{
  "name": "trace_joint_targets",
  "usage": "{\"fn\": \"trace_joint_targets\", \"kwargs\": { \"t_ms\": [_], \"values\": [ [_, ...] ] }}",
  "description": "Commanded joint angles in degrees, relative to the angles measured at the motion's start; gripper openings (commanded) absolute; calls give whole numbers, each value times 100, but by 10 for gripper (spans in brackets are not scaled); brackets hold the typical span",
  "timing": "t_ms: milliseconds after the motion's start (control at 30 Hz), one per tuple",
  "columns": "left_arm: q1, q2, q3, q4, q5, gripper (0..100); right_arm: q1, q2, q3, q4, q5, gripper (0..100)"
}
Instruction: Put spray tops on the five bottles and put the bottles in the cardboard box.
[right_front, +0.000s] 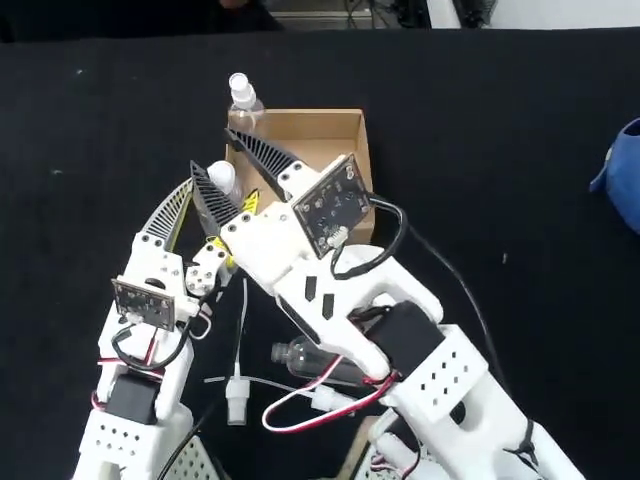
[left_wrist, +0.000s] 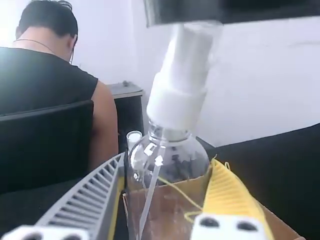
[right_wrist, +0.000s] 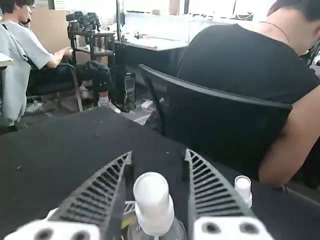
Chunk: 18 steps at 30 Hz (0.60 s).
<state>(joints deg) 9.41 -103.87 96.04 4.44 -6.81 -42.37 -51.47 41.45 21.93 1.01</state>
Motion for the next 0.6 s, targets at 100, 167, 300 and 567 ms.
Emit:
{"fn": "trace_joint_targets", "kwargs": {
  "t_ms": [100,167,300,567],
  "values": [
    [48,-26,127,-141,-35,30,466,-541,-1086,677,44,26],
    [48,-26,127,-141,-35,30,914,-629,-1420,1187,53,18],
    [66,-26,127,-141,-26,30,1925,-699,-1727,2163,53,18],
    [40,-26,127,26,-9,31,3604,-699,-620,2919,26,18]
  ]
}}
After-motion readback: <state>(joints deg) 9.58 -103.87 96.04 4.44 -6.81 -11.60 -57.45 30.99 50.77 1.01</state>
